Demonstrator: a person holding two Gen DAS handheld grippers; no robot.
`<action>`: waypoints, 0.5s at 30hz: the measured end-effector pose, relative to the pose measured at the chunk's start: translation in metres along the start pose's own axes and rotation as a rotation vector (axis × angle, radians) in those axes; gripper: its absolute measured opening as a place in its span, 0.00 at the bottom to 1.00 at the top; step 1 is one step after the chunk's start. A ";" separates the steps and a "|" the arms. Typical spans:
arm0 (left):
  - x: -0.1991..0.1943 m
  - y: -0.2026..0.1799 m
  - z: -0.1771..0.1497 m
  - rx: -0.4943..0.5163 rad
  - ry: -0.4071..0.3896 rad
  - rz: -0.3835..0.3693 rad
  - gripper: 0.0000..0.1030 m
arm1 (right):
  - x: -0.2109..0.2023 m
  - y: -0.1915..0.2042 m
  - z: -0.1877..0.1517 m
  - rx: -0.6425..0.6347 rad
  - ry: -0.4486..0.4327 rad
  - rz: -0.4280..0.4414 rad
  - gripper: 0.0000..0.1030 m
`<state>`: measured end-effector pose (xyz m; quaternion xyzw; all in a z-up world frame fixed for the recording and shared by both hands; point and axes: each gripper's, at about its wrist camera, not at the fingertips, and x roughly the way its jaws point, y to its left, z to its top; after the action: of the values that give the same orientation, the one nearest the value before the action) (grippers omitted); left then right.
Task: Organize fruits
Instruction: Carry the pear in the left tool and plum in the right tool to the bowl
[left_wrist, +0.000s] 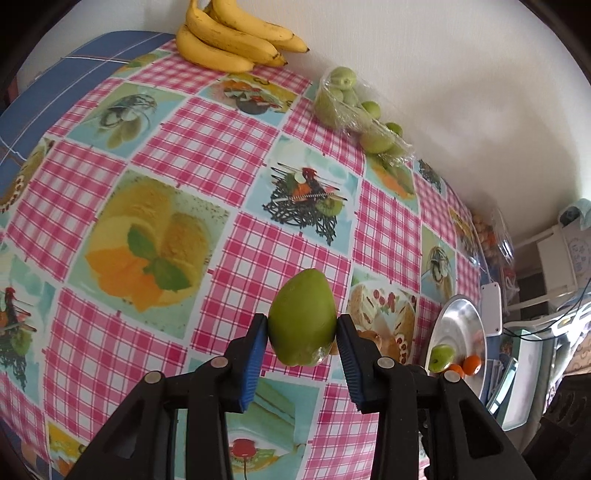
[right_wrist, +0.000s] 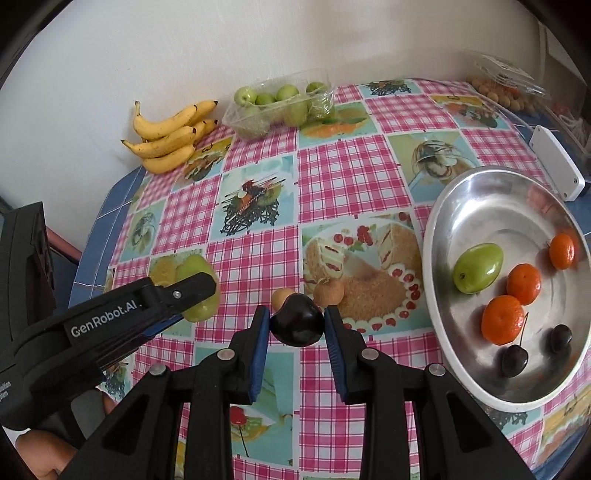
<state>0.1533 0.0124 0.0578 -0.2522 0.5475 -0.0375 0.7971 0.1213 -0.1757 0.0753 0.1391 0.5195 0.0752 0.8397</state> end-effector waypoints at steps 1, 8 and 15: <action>-0.001 0.000 0.000 -0.003 -0.003 0.005 0.39 | 0.000 -0.001 0.000 0.002 0.000 -0.001 0.30; 0.000 0.000 -0.002 -0.021 -0.008 0.020 0.39 | -0.001 -0.020 0.000 0.041 0.012 -0.016 0.30; 0.005 -0.018 -0.010 0.001 -0.004 0.015 0.39 | -0.010 -0.045 0.003 0.090 -0.001 -0.033 0.30</action>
<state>0.1502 -0.0086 0.0587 -0.2478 0.5477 -0.0310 0.7985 0.1182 -0.2221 0.0710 0.1682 0.5240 0.0378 0.8341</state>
